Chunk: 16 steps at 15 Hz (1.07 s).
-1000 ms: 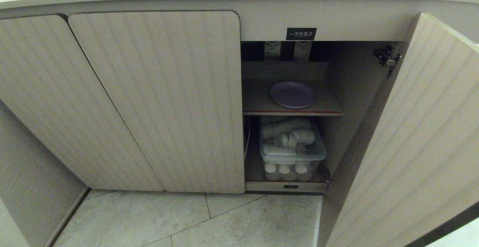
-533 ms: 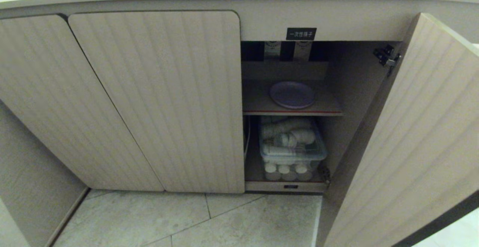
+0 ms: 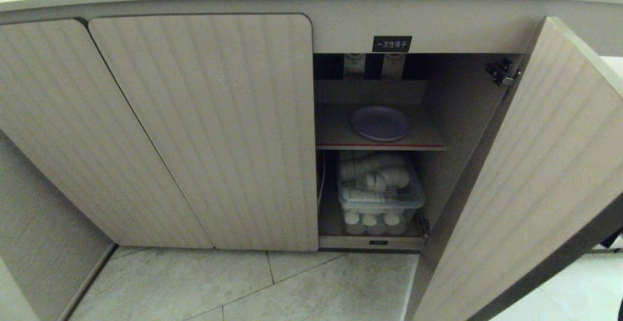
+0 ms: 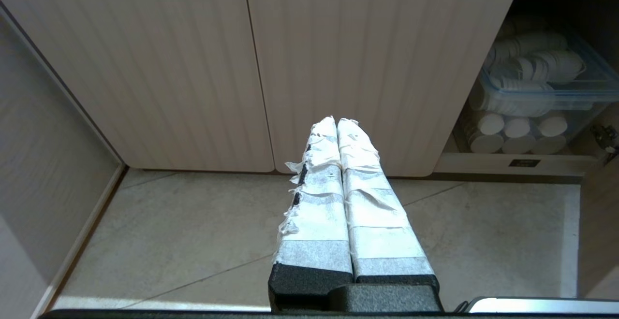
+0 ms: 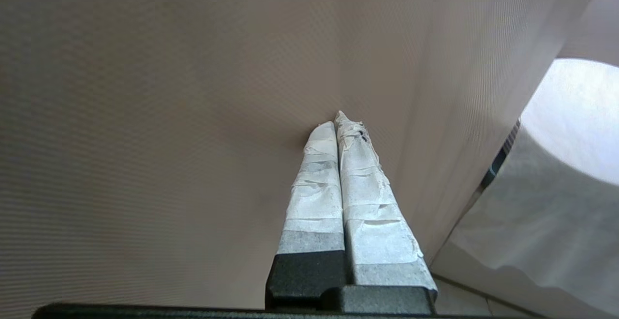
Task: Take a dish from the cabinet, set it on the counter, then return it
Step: Close the cabinet door
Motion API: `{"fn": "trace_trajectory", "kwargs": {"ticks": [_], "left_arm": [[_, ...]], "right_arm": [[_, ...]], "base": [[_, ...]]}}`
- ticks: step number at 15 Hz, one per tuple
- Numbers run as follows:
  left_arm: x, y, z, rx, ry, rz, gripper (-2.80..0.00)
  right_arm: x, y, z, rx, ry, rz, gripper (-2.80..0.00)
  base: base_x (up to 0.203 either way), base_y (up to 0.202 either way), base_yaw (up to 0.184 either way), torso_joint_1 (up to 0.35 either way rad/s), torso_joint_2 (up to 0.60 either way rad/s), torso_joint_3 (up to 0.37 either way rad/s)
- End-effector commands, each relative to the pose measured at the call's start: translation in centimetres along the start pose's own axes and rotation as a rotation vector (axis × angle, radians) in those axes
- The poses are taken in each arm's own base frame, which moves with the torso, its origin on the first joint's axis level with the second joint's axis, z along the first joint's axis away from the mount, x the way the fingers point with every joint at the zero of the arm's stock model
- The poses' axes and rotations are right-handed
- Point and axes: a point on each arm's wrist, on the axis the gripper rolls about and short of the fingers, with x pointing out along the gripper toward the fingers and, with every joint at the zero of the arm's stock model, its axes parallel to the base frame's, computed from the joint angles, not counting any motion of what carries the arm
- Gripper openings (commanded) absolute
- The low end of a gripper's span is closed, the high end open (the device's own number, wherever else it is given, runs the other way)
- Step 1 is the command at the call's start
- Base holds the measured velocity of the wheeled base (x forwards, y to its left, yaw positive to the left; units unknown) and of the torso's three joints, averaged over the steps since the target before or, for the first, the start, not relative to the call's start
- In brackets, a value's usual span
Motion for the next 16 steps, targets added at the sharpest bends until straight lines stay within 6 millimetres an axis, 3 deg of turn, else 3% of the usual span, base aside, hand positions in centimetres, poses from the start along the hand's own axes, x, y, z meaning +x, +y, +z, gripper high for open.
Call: {"fn": "trace_trajectory", "kwargs": {"ticks": [1, 7, 16], "left_arm": [[0.0, 0.0, 0.0, -0.001, 0.0, 0.0, -2.8], [0.0, 0.0, 0.0, -0.001, 0.0, 0.002, -2.8], [0.0, 0.0, 0.0, -0.001, 0.0, 0.002, -2.8]], "right_arm": [[1.3, -0.2, -0.4, 0.003, 0.023, 0.001, -2.8], [4.7, -0.7, -1.4, 0.001, 0.008, -0.001, -2.8], [7.7, -1.1, -1.9, 0.005, -0.038, -0.006, -2.8]], "base": [[0.0, 0.0, 0.0, 0.0, 0.0, 0.0], [0.0, 0.0, 0.0, 0.0, 0.0, 0.0], [0.0, 0.0, 0.0, 0.0, 0.0, 0.0]]}}
